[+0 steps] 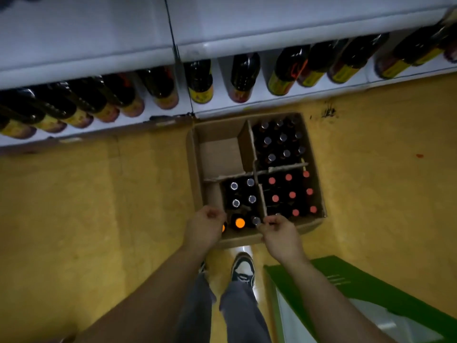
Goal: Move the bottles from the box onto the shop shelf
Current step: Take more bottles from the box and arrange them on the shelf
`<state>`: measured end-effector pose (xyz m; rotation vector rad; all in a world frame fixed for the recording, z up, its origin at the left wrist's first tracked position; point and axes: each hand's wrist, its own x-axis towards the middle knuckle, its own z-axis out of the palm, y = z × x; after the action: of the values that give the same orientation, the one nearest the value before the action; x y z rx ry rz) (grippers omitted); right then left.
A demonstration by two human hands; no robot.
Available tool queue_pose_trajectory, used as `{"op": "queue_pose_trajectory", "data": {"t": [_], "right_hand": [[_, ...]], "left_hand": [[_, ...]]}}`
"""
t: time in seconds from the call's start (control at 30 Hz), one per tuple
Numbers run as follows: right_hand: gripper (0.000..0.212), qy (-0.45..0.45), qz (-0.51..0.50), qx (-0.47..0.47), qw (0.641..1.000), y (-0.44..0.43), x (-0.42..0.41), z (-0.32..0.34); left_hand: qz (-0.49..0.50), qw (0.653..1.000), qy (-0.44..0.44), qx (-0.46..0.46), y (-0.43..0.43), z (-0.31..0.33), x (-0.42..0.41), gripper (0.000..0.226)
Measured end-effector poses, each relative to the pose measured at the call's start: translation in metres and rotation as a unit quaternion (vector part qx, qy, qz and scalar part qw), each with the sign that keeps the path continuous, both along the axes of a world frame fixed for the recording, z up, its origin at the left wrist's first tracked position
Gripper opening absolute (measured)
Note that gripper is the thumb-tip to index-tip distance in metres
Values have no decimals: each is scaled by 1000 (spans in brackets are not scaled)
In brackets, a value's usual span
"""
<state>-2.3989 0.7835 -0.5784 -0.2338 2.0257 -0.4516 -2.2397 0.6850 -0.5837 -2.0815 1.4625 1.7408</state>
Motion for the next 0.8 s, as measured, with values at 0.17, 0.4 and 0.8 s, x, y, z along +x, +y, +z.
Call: {"op": "queue_pose_trajectory", "data": {"t": [0.17,0.4,0.8], "right_hand": [[20,11,48,43,998,16,12,-91],[51,54,182,83,978,13,26,-197],[44,174,366,93,910,-1,42,-273]], "left_hand": [[11,1000,7,-1,14,-87,8,10],[-57,998,-23,-4,49,-201,19,20],[-407,883,-164,-167,60,-268,23,55]]}}
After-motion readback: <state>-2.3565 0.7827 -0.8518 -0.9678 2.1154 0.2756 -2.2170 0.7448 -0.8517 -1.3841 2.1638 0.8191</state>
